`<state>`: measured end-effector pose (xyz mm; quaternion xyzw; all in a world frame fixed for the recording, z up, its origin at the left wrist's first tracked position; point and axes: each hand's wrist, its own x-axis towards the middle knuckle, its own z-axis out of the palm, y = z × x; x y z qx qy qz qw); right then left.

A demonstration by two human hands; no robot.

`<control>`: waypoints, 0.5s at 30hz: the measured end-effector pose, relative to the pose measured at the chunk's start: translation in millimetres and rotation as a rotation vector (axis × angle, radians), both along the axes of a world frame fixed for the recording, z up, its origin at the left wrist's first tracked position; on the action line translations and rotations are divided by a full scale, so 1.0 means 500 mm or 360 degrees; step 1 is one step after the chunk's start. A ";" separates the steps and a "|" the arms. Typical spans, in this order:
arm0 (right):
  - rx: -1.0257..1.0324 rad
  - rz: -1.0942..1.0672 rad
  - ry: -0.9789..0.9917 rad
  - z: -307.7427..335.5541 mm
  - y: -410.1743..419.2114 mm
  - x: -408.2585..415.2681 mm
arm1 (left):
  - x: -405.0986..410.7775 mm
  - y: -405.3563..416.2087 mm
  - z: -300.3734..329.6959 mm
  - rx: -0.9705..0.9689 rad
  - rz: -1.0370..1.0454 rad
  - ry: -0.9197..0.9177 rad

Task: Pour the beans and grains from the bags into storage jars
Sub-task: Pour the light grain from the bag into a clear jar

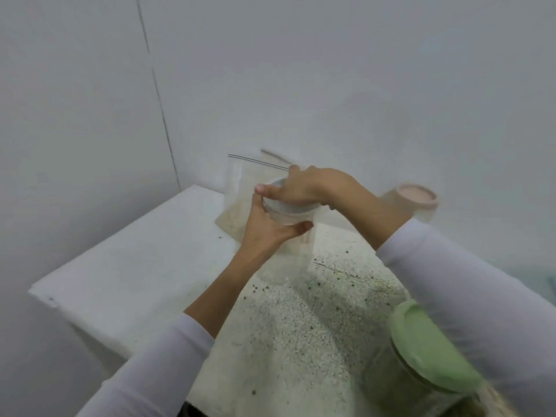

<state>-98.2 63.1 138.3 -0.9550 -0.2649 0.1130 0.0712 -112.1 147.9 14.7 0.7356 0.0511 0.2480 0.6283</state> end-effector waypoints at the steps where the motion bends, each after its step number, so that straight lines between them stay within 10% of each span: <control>1: -0.0098 0.0036 -0.0013 -0.014 0.024 -0.013 | -0.017 0.015 -0.015 -0.0024 -0.0005 0.0015; 15: -0.0399 0.0095 0.0326 -0.102 0.088 -0.063 | -0.120 0.085 -0.147 -0.0006 -0.0143 0.0150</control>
